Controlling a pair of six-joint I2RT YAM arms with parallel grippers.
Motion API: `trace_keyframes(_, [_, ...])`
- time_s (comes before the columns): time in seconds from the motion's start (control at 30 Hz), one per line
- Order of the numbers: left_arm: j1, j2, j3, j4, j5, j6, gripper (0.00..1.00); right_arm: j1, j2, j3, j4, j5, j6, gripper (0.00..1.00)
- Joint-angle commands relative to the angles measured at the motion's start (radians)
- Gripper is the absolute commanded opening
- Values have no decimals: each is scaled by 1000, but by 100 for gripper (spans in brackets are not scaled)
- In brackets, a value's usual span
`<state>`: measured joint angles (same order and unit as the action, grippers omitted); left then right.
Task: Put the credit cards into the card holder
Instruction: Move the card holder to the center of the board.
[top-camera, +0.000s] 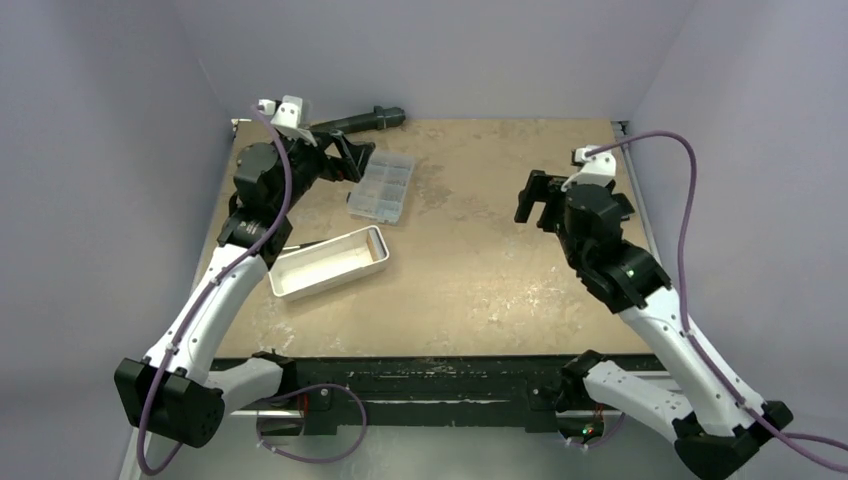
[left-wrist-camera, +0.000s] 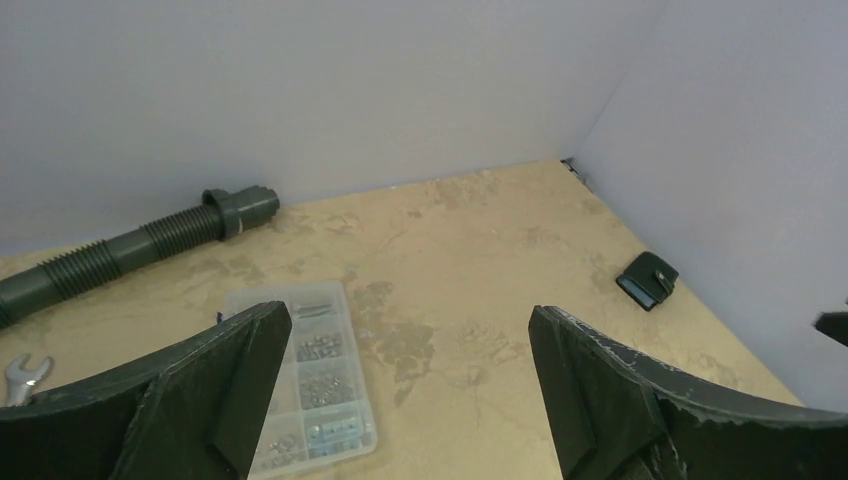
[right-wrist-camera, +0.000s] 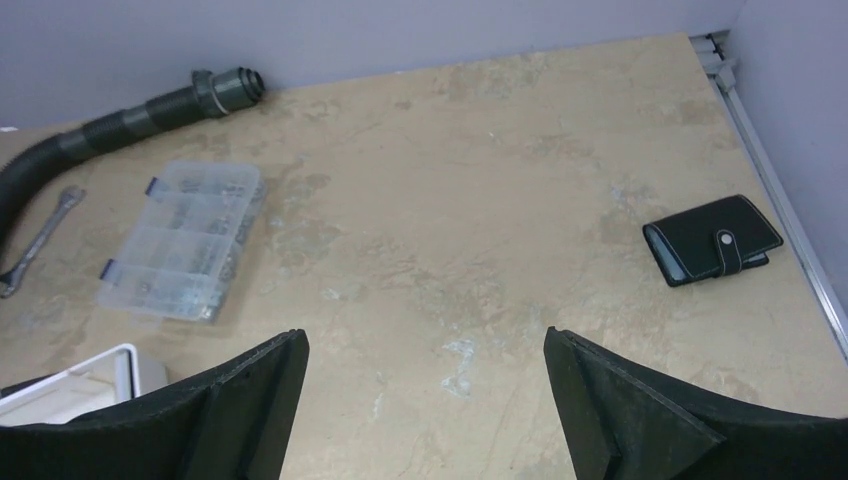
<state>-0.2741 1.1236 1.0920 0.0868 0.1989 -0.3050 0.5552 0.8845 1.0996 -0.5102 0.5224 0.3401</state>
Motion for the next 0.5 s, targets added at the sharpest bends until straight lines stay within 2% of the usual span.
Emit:
trace_keyframes(0.0, [-34, 19, -25, 56, 57, -21, 100, 2, 124, 36, 28, 64, 21, 99])
trace_keyframes(0.2, [-93, 54, -23, 43, 58, -8, 100, -40, 268, 17, 138, 71, -2, 99])
trace_keyframes(0.47, [-136, 103, -17, 36, 80, -22, 100, -361, 358, -66, 268, -115, 141, 99])
